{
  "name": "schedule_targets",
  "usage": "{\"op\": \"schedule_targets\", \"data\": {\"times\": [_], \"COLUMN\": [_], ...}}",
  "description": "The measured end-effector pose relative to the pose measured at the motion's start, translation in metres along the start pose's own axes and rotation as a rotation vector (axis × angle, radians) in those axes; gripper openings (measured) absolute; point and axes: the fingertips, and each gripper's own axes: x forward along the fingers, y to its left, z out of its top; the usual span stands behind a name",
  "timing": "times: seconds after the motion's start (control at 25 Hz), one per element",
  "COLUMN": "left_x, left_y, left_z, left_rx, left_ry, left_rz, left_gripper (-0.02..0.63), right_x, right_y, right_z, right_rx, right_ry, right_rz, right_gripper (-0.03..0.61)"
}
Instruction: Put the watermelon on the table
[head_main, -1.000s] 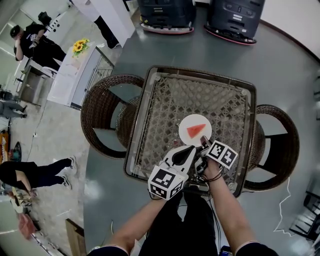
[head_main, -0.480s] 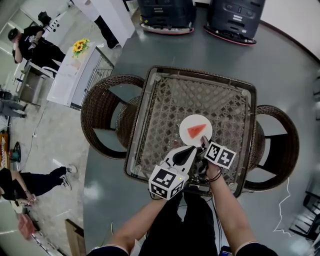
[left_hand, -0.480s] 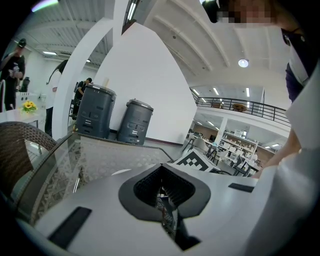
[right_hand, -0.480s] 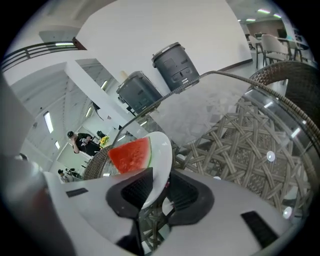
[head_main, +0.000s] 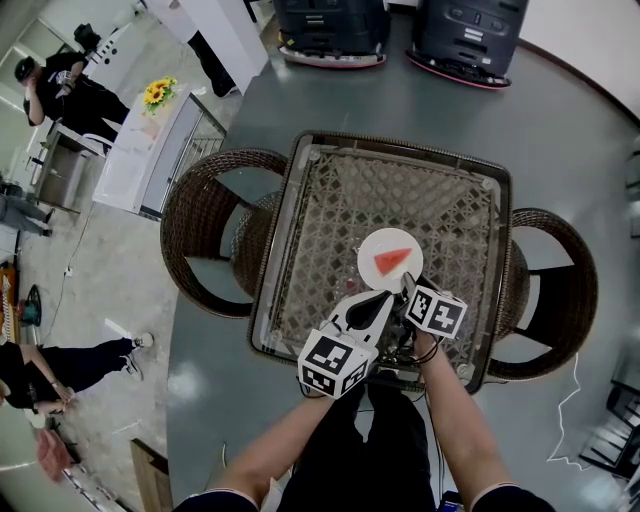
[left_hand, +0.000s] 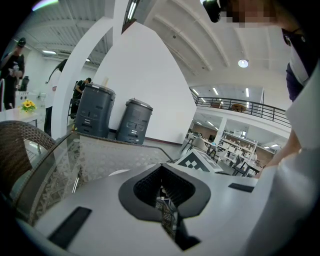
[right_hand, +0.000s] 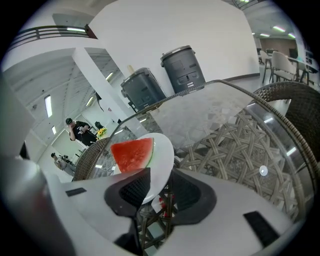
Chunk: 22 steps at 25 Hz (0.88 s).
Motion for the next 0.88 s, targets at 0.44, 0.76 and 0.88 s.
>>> {"op": "schedule_targets", "data": {"times": [0.44,0.76,0.88], "left_x": [0.000,-0.009,-0.016], "left_y": [-0.004,-0.007,-0.011], "left_z": [0.000,0.005,0.010], "left_rx": [0.004,0.021,0.028], "left_ry": [0.001,0.000,-0.002], "left_rz": [-0.004,0.001,0.002], "left_gripper": [0.005,0.005,0.005], "right_x": [-0.005,-0.054,-0.079], "right_y": [-0.005,0.019,0.034], "right_z": [-0.005,0.015,0.023], "right_rx": [-0.068,-0.137,-0.176], "right_ry": [0.008,-0.061,-0.101], "right_rz": [-0.019,0.082,0.127], "right_gripper": [0.112,0.109,0.095]}}
